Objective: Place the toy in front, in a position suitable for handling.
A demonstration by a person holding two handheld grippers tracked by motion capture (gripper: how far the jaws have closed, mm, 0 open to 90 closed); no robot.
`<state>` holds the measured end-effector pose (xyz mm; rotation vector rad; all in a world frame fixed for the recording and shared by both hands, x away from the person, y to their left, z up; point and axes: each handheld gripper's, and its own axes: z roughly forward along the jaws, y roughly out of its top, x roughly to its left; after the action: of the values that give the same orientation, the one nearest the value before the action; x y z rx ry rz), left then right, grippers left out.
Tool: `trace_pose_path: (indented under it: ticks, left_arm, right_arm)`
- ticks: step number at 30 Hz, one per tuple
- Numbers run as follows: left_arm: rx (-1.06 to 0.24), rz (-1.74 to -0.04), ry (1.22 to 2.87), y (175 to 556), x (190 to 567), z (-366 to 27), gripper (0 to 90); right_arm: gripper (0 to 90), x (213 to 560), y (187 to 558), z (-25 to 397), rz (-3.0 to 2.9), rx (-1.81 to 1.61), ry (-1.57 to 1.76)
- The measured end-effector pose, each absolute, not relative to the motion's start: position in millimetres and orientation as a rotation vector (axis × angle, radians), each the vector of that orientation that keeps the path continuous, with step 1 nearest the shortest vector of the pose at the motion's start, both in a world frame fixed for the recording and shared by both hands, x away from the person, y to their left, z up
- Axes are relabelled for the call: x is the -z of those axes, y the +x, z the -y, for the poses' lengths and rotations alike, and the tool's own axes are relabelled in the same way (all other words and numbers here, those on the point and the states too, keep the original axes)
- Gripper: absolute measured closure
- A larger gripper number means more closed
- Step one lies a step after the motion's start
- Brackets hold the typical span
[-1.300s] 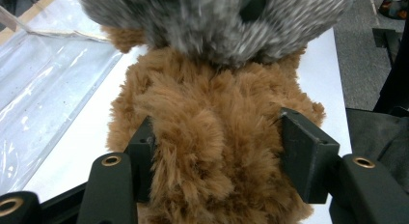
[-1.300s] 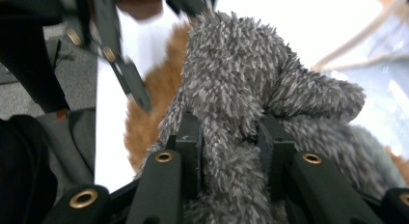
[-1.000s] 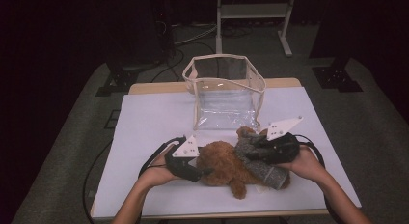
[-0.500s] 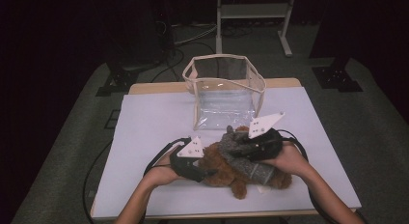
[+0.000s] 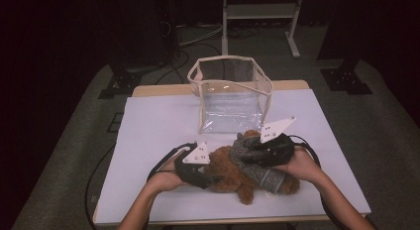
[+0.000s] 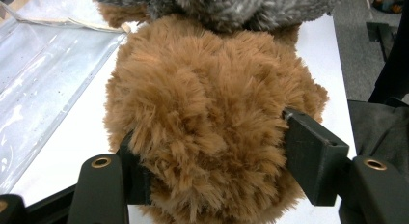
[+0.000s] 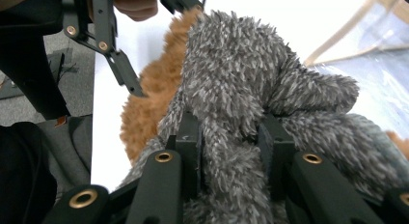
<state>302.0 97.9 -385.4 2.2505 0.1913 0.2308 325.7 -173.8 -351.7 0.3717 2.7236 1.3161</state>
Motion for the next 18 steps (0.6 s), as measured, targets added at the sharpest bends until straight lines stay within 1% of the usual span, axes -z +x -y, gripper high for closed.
trace_pose_path:
  ticks: [2, 9, 15, 16, 18]
  left_arm:
    - [-0.236, -0.188, 2.256, 302, 385, -97, 35.6]
    - [-0.240, -0.190, 2.258, 301, 386, -99, 35.6]
    - [-0.242, -0.193, 2.247, 302, 387, -100, 35.7]
    - [-0.236, -0.196, 2.243, 303, 387, -101, 35.7]
    - [-0.234, -0.198, 2.242, 304, 388, -101, 35.7]
  right_arm:
    - [66.8, 351, 325, 170, -2.727, -1.317, 0.363]
    - [66.7, 347, 327, 135, -2.744, -1.356, 0.258]
    - [66.7, 349, 328, 145, -2.750, -1.317, 0.272]
    - [66.7, 349, 327, 156, -2.746, -1.278, 0.300]
    - [66.7, 349, 327, 162, -2.744, -1.266, 0.313]
